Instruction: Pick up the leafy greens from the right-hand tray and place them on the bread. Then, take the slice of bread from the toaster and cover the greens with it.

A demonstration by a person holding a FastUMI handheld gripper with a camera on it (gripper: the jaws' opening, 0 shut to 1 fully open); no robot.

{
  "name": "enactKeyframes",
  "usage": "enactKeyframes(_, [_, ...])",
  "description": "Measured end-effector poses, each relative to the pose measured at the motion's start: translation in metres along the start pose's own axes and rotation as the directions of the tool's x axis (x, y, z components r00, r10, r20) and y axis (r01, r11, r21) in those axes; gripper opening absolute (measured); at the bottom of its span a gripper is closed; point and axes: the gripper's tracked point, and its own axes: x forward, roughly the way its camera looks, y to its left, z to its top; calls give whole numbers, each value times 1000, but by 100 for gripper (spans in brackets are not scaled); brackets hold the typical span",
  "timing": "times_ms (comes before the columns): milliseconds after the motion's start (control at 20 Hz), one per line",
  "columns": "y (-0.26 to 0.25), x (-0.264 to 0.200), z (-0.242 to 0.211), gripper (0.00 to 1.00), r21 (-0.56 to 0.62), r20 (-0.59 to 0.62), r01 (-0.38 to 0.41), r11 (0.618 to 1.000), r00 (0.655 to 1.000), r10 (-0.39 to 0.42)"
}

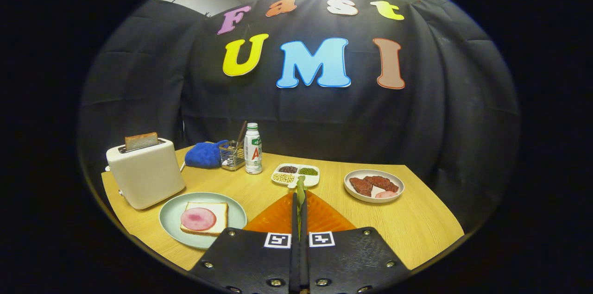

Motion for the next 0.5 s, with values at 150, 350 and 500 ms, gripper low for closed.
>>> enactKeyframes(150, [17, 4, 4, 0, 0, 7, -29, 1000, 1000, 29])
enactKeyframes(350, [45, 9, 11, 0, -1, 16, -76, 997, 997, 76])
enactKeyframes(500, [69, 14, 12, 0, -12, 19, -120, 993, 993, 121])
